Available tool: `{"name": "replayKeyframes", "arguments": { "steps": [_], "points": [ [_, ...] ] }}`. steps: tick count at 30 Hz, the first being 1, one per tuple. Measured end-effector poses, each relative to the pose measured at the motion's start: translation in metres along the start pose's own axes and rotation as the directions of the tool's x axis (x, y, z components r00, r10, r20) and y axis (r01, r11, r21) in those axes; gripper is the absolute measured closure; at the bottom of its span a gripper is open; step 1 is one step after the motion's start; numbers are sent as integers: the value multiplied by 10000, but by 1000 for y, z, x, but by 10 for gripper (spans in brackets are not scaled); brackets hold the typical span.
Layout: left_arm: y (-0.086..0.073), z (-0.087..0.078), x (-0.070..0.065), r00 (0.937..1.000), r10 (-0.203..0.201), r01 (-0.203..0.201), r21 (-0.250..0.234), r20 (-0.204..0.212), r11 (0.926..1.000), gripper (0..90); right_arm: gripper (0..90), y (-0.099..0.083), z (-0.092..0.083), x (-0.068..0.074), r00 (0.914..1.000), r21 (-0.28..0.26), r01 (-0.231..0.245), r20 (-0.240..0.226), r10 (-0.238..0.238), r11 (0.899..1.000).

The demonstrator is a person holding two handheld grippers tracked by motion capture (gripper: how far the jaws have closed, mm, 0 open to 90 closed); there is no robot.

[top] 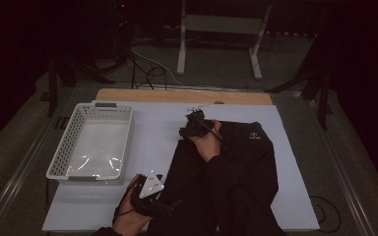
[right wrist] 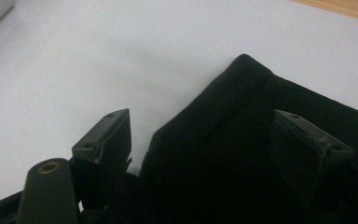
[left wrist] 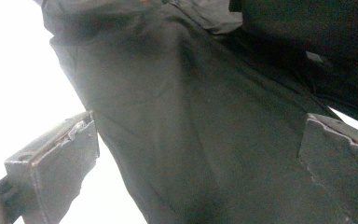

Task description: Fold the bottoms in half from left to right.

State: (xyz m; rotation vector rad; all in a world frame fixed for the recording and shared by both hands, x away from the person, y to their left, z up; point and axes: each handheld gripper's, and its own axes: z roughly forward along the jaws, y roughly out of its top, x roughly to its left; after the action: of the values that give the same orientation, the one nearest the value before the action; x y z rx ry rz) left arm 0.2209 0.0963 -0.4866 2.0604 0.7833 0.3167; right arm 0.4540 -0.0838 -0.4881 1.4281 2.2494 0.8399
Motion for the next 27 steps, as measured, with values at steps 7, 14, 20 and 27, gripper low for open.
{"name": "replayKeyframes", "arguments": {
  "steps": [7,14,20,27],
  "points": [
    [-2,2,4,9999,-147,147,17,-70,9999,2,269,-2,19,13,9985,578,297,440,-323,9979],
    [-2,3,3,9999,-93,94,105,-106,9999,3,369,-5,22,17,9940,1115,527,894,-628,9924],
    [-3,6,5,9997,-124,128,207,-194,9997,3,482,-6,12,10,9968,1162,287,705,-370,9928],
    [-5,12,8,9993,-272,287,582,-264,9979,3,705,-9,4,0,9996,989,-129,255,104,9950]
  ]
}}
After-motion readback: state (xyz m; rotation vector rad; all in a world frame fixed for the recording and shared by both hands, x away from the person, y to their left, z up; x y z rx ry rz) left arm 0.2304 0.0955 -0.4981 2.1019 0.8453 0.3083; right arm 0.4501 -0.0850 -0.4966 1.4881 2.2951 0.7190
